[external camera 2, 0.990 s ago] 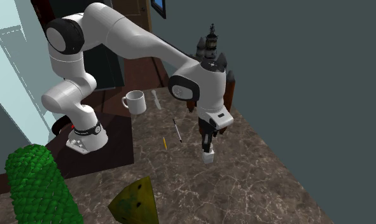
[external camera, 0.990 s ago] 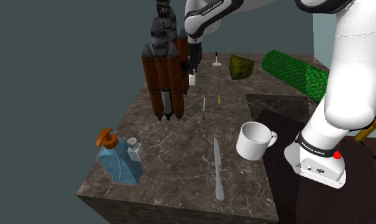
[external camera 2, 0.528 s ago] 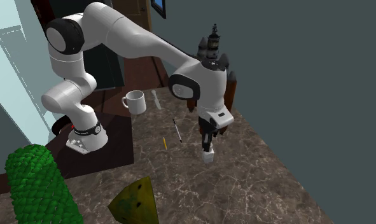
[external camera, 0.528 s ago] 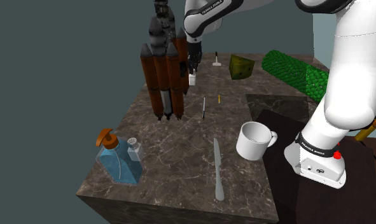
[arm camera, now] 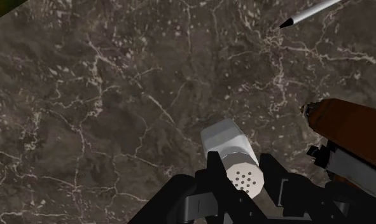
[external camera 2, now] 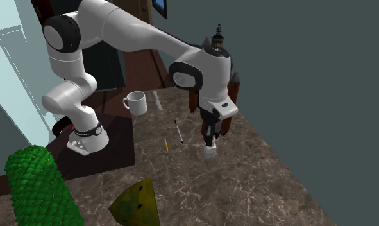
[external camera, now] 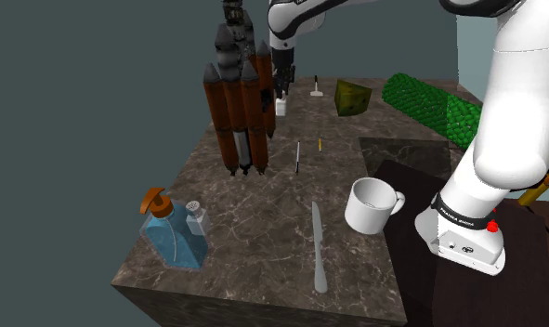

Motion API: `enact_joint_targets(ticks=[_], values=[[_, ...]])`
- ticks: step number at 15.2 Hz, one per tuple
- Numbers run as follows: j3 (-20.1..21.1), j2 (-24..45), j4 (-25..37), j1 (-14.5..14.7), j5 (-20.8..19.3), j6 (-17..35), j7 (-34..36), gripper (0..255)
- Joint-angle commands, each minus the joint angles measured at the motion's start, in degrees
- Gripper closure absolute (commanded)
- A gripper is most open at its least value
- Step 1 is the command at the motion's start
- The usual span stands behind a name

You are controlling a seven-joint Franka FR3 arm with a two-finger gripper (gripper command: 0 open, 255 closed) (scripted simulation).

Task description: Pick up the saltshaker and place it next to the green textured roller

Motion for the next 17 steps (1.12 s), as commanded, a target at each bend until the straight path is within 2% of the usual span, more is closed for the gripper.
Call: enact_joint_targets(ticks=[1, 17], values=[[-0.02, -0.54, 0.89, 0.0, -0.05, -1.45, 0.03, 255], [-0.1, -2.12, 11.03, -0.06, -0.24, -13.16, 0.28, 255]])
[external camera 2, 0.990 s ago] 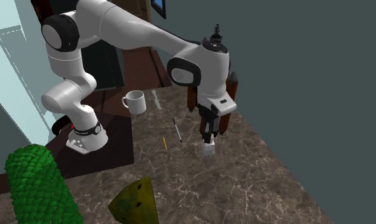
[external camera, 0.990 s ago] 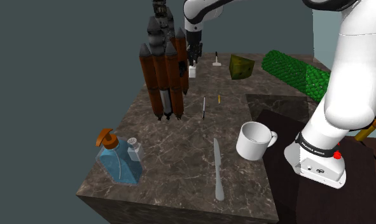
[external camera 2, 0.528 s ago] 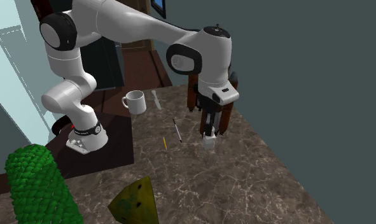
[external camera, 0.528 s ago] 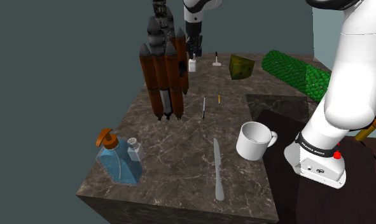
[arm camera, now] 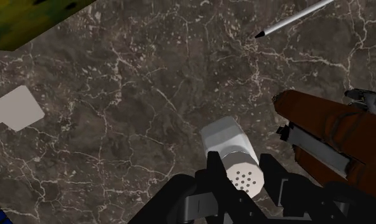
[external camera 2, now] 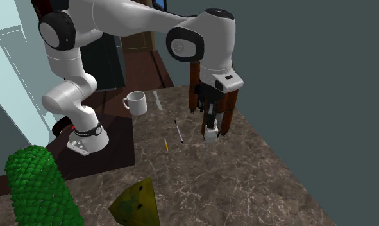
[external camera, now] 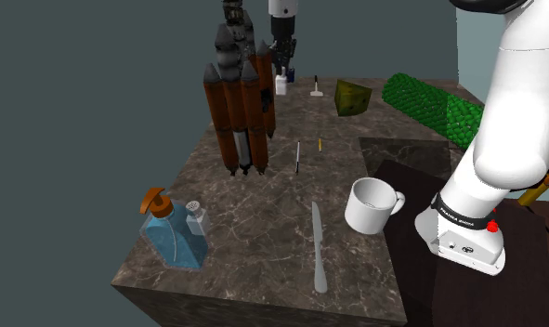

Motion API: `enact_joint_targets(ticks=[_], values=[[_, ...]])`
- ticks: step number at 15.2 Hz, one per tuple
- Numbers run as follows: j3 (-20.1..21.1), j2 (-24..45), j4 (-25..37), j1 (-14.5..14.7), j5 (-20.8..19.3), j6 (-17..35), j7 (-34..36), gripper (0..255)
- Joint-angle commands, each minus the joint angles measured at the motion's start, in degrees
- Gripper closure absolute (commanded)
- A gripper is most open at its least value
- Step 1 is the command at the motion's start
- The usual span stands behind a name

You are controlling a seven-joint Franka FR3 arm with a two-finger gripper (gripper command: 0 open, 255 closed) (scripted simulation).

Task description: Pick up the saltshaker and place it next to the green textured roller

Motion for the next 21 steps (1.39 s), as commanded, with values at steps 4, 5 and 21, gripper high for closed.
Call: enact_joint_targets(ticks=[4, 5, 21], values=[[-0.03, 0.18, 4.24, -0.07, 0.0, -4.08, 0.03, 255], [-0.04, 0.26, 5.12, -0.08, 0.0, -4.88, 0.04, 255], [-2.56, -11.48, -3.92, -3.62, -0.45, -7.66, -6.02, 255]])
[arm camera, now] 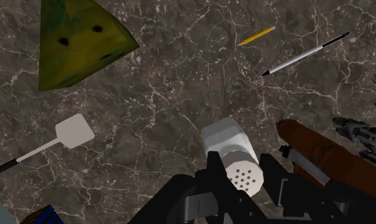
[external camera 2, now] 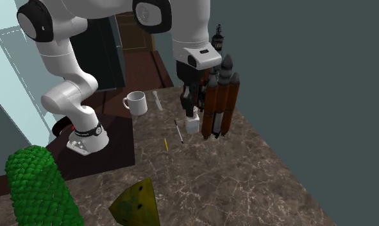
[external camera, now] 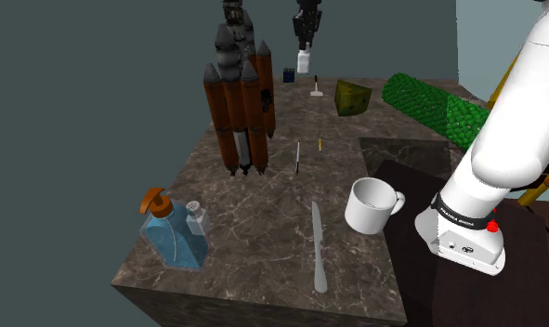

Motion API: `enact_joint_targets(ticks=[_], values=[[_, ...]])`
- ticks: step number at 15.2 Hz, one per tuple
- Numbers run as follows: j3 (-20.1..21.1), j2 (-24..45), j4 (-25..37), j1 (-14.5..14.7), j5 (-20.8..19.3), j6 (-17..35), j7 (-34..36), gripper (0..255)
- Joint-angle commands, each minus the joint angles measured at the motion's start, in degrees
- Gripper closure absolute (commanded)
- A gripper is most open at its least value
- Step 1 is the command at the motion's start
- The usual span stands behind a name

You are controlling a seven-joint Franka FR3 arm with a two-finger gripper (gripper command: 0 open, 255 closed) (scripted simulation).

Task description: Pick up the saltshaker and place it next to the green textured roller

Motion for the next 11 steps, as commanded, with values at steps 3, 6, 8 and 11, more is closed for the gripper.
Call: enact_joint_targets(ticks=[3, 6, 8, 11], values=[[-1.76, -6.37, -8.01, -1.93, -0.55, 1.63, -3.76, 255], [-3.3, -10.53, -12.83, -3.4, -1.18, 2.3, -6.68, 255], [-4.42, -13.08, -15.62, -4.4, -1.7, 2.57, -8.69, 255], [-6.23, -16.56, -19.25, -5.93, -2.6, 2.77, -11.79, 255]])
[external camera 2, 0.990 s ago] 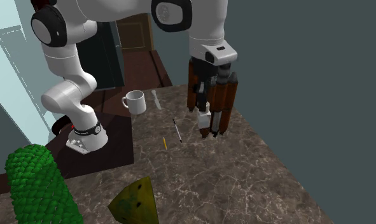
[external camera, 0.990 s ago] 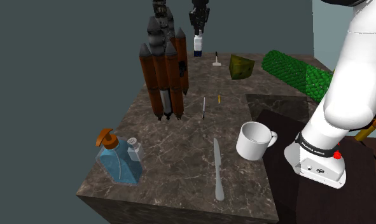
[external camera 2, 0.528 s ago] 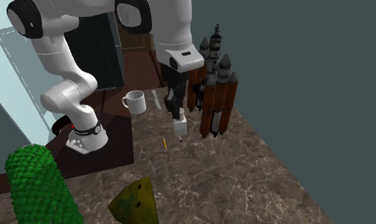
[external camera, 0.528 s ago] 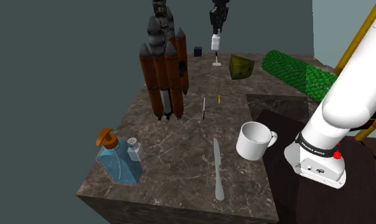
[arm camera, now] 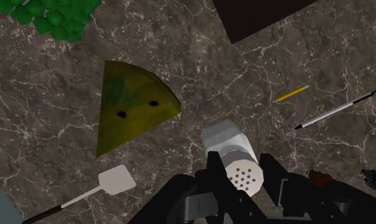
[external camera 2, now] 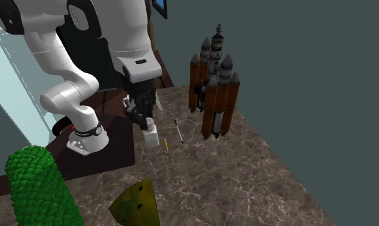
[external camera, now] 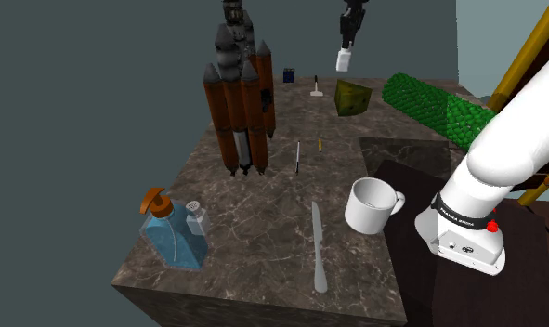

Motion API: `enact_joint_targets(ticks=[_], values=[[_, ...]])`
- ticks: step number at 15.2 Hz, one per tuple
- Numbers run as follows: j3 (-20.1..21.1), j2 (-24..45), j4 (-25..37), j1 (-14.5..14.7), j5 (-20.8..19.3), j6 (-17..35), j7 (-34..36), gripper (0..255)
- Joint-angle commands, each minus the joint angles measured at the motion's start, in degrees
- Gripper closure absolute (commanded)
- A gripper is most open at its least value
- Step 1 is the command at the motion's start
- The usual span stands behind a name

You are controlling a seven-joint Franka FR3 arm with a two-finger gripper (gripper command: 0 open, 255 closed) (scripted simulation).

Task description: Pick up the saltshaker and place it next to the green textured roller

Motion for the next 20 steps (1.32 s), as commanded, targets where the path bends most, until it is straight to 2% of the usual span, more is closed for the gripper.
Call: enact_joint_targets(ticks=[1, 10, 20], values=[[-1.3, -2.84, -3.0, -1.12, -0.75, 0.2, -2.27, 255], [-7.81, -10.34, -9.48, -5.95, -4.35, -0.32, -12.44, 255], [-16.74, -13.52, -10.53, -11.08, -8.46, -1.33, -25.28, 255]])
